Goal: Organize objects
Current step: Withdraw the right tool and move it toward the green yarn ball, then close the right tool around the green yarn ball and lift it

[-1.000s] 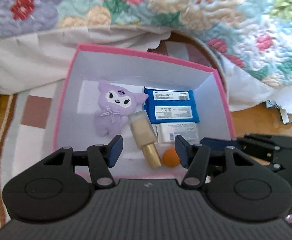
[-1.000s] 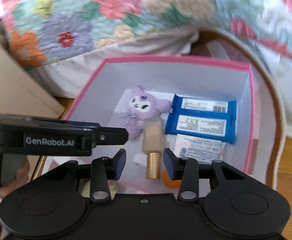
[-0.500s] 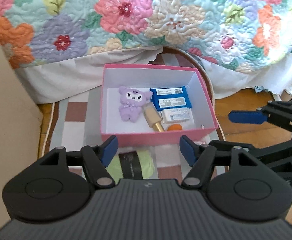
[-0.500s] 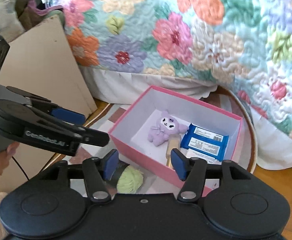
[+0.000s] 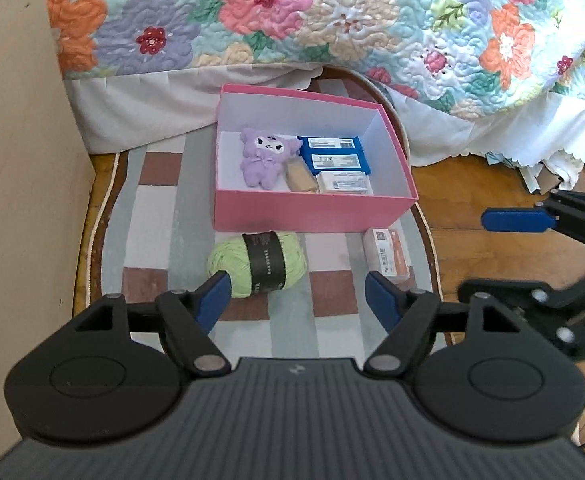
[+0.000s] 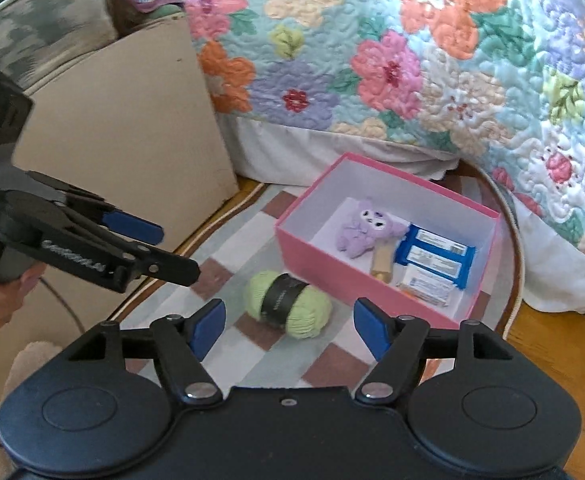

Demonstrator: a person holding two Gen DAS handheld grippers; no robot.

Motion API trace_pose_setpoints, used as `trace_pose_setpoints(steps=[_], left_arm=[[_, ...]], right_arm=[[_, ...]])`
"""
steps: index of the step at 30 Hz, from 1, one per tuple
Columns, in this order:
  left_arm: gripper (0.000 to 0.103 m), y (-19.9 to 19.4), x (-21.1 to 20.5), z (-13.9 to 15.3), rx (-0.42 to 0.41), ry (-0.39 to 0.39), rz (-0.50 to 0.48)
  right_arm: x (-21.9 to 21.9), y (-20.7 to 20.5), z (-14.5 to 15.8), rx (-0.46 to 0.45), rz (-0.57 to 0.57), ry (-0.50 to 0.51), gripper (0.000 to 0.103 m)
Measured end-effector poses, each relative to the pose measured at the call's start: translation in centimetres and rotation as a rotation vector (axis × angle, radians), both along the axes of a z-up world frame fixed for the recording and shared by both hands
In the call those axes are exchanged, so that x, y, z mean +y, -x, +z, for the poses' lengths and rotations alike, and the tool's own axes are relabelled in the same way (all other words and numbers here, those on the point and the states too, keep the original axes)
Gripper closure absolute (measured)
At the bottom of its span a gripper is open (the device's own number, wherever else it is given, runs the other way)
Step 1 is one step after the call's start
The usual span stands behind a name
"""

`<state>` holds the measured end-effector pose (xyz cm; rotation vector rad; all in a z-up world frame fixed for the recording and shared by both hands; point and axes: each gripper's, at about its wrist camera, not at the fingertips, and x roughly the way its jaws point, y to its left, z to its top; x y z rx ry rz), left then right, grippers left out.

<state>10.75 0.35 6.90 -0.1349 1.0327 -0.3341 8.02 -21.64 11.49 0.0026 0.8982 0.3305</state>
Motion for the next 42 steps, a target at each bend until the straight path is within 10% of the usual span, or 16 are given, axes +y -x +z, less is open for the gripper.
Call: trace_pose_setpoints(steps=[30, 42], left_arm=[[0.027, -4.2, 3.4, -17.3, -0.006, 0.121, 0.198], [0.032, -6.3, 4.0, -18.9, -0.097, 0.210, 0.181]], right_arm=[[5.0, -2.1, -14.0, -0.057, 0.007, 0.005, 0.019], [5.1, -6.3, -19.9, -0.090, -0.037, 0.075, 0.019]])
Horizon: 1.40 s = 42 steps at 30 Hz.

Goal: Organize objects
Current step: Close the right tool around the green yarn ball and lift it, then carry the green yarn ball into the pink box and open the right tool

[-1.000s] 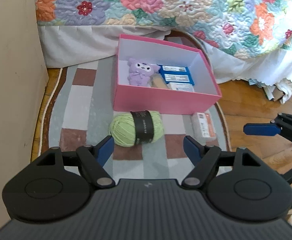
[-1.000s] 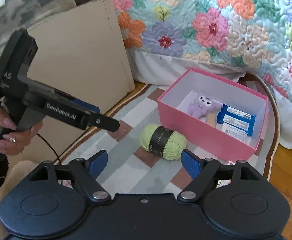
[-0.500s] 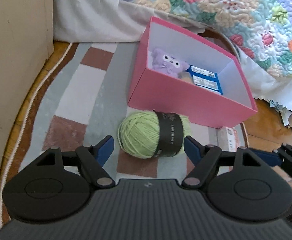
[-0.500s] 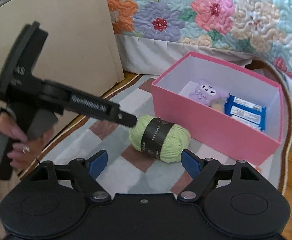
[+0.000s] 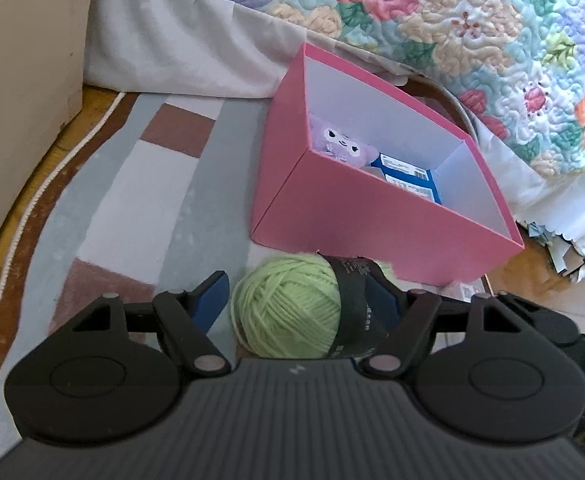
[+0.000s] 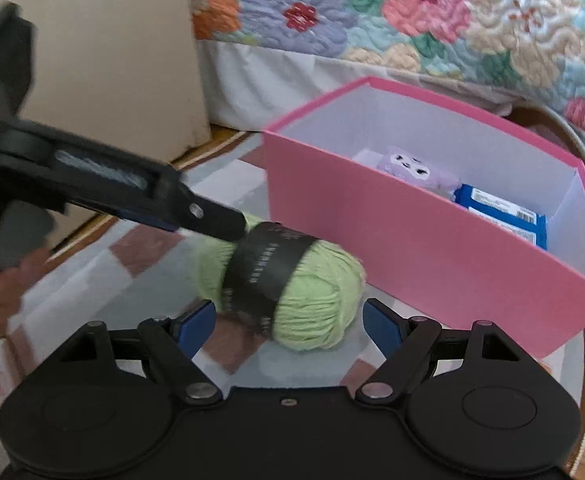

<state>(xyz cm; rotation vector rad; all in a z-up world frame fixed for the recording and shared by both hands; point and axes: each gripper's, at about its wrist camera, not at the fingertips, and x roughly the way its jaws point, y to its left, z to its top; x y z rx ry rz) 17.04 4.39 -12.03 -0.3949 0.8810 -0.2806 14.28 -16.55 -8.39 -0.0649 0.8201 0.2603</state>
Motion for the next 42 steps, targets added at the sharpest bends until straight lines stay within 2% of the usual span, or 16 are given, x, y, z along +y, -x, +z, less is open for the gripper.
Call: trace_pose_setpoints(steps=[3, 6, 14, 23, 30, 37, 42], left_arm=[[0.039, -0.4, 0.0, -0.9, 0.040, 0.035, -0.004], [0.046, -0.7, 0.3, -1.4, 0.061, 0.108, -0.019], [0.046, -0.5, 0.3, -1.9, 0.090, 0.161, -0.029], [0.046, -0.1, 0.0, -1.9, 0.086, 0.147, -0.047], [0.047, 1.1, -0.7, -1.4, 0.133, 0.158, -0.085], [0.045, 4.1, -1.7, -0.3, 0.180, 0.162, -0.115], [0.045, 6.6, -2.9, 0.7, 0.178, 0.148, -0.113]], right_arm=[[-0.5, -0.9, -0.9, 0.010, -0.034, -0.035, 0.019], [-0.8, -1.5, -2.0, 0.042, -0.036, -0.071, 0.019], [0.1, -1.4, -2.8, 0.051, -0.024, -0.093, 0.016], [0.1, -1.1, -3.4, 0.043, -0.032, -0.089, 0.015], [0.9, -0.3, -2.3, 0.057, -0.023, -0.056, 0.015], [1.1, 2.6, -0.8, 0.048, -0.003, -0.024, 0.015], [1.4, 5.0, 0.3, 0.063, 0.017, -0.010, 0.015]])
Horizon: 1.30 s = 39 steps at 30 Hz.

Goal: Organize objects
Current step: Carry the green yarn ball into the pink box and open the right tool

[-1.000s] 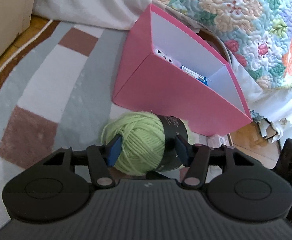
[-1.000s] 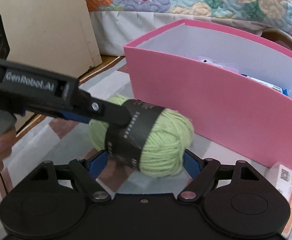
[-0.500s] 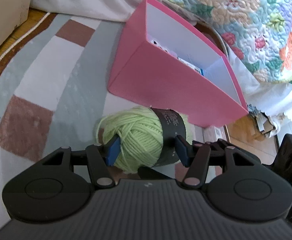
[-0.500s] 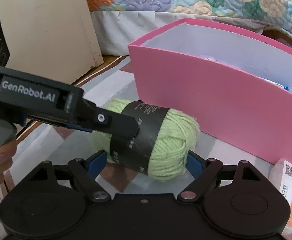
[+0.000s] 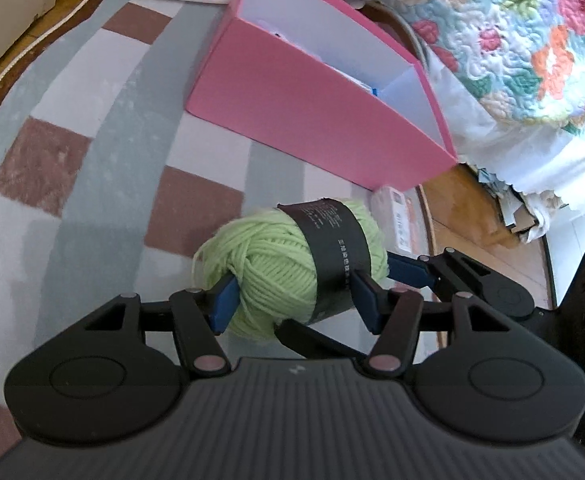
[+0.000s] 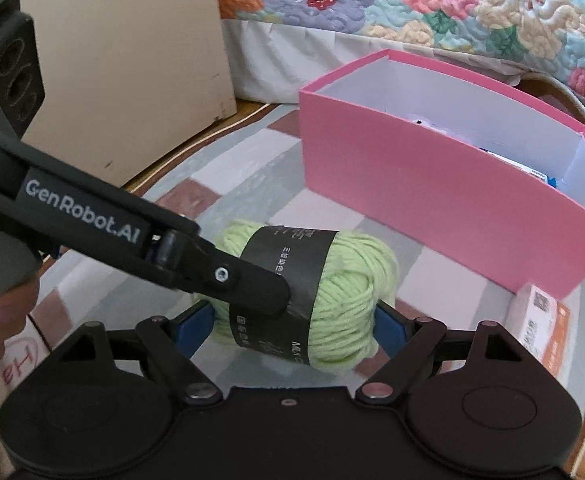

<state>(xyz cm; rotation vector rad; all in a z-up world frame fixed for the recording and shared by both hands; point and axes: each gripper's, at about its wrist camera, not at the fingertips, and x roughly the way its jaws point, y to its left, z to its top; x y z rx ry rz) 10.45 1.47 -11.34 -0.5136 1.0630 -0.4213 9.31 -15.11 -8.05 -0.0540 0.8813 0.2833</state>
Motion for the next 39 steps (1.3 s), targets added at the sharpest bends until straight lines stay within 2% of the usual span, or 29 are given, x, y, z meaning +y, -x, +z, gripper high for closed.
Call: trace_pose_setpoints(steps=[9, 11, 14, 17, 22, 27, 33, 39], left_arm=[[0.046, 3.0, -0.2, 4.1, -0.094, 0.074, 0.040], [0.046, 3.0, -0.3, 5.4, -0.114, 0.081, 0.066], [0.046, 2.2, -0.7, 7.6, -0.156, 0.060, 0.066], [0.046, 0.7, -0.8, 9.7, -0.176, 0.064, 0.066], [0.046, -2.4, -0.9, 13.7, -0.236, 0.019, 0.056], [0.046, -6.3, -1.1, 16.2, -0.274, -0.043, 0.050], [0.046, -12.1, -2.3, 15.6, -0.250, -0.116, 0.051], [0.047, -17.6, -3.4, 11.0, -0.122, -0.180, 0.033]], right_arm=[[0.1, 3.5, 3.9, -0.089, 0.053, 0.056, 0.015], [-0.3, 3.9, 5.1, -0.105, 0.052, 0.054, 0.016], [-1.4, 3.4, 7.0, -0.094, 0.034, -0.020, 0.016], [-1.8, 2.2, 9.1, -0.112, 0.051, -0.014, 0.017], [-3.0, 0.1, 12.6, -0.133, 0.043, -0.028, 0.030], [-4.3, -2.3, 15.5, -0.136, 0.059, -0.028, 0.043], [-5.9, -6.6, 15.2, -0.102, 0.043, -0.053, 0.047], [-8.1, -11.9, 11.2, -0.001, -0.032, -0.184, 0.047]])
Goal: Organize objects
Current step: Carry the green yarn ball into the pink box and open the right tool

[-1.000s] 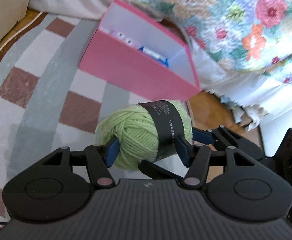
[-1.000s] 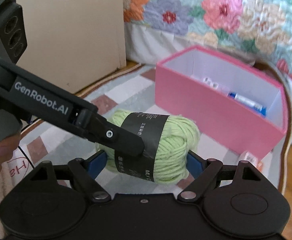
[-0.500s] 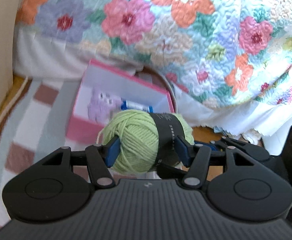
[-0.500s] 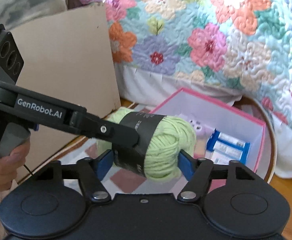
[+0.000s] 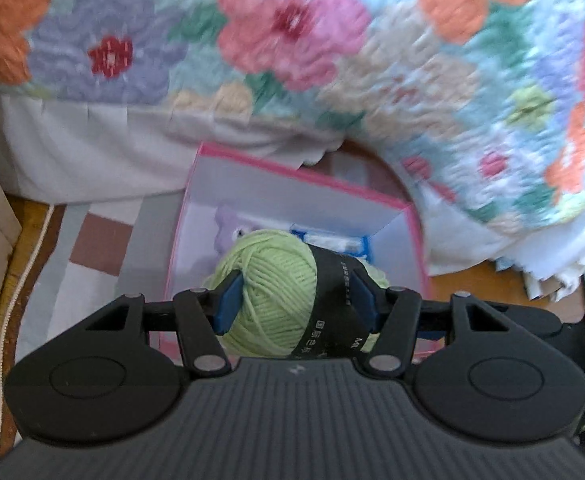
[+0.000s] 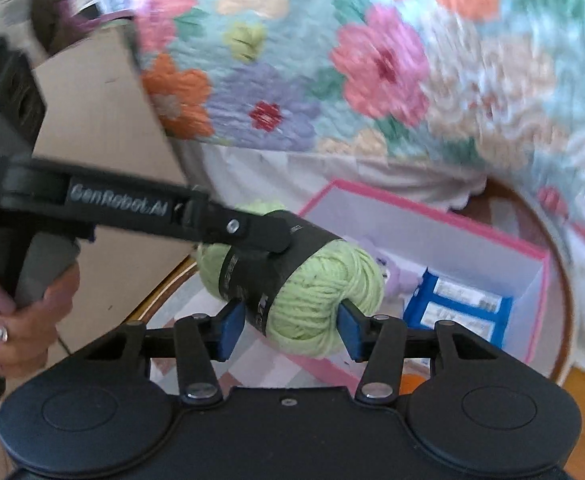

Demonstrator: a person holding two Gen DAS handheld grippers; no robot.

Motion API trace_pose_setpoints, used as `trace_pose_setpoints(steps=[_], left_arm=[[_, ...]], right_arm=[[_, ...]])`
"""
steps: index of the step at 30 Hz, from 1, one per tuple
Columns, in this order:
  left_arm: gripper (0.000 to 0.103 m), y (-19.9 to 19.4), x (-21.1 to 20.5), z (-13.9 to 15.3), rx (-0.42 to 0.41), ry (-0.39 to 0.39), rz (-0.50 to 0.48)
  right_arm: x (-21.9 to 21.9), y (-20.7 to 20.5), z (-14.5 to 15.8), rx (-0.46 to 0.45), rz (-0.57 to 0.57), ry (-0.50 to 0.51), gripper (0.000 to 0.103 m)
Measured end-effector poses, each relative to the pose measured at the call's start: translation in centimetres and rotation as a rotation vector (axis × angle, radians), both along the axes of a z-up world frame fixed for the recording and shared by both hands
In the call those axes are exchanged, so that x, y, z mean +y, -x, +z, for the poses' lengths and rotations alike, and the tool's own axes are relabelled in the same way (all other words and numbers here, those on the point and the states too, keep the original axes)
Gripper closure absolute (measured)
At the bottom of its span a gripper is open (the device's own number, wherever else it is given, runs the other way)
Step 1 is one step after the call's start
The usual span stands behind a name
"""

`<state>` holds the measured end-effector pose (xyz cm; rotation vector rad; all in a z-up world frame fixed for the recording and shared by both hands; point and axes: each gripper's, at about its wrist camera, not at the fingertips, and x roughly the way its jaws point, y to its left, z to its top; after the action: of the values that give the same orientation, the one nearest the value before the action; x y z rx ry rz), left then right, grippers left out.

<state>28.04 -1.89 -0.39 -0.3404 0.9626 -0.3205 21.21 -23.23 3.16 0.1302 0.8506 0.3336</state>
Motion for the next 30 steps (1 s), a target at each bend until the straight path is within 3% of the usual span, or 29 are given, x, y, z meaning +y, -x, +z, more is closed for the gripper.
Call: trace_pose_setpoints(steps=[4, 7, 14, 16, 17, 19, 21, 27, 30], left_arm=[[0.047, -2.2, -0.7, -3.0, 0.077, -0.026, -0.005], [0.047, -3.1, -1.1, -4.4, 0.120, -0.037, 0.015], [0.047, -3.3, -2.3, -5.0, 0.109, -0.129, -0.002], [0.052, -3.6, -2.6, -5.6, 0.131, -0.146, 0.003], [0.053, -3.7, -2.7, -6.0, 0.151, -0.141, 0.004], [0.055, -3.9, -2.9, -6.5, 0.185, -0.099, 0.002], [0.056, -4.1, -3.5, -6.5, 0.208, -0.088, -0.005], [0.056, -3.8, -4.7, -5.6, 0.136, -0.236, 0.007], [0.056, -3.6, -4.1, -5.6, 0.118, -0.250, 0.026]], right_arm=[[-2.2, -2.8, -3.9, 0.083, -0.080, -0.142, 0.047], [-3.1, -4.2, -6.4, 0.130, -0.107, -0.186, 0.047], [-4.7, -4.9, -8.7, 0.195, -0.128, -0.262, 0.047], [-5.0, -5.0, -9.3, 0.214, -0.142, -0.286, 0.047], [-5.1, -5.1, -9.5, 0.222, -0.149, -0.294, 0.048], [-5.2, -5.3, -10.0, 0.226, -0.154, -0.303, 0.067], [-5.0, -5.6, -10.1, 0.240, -0.127, -0.309, 0.077], [-4.2, -6.0, -10.3, 0.248, -0.149, -0.254, 0.077], [-4.9, -6.0, -10.6, 0.256, -0.181, -0.245, 0.074]])
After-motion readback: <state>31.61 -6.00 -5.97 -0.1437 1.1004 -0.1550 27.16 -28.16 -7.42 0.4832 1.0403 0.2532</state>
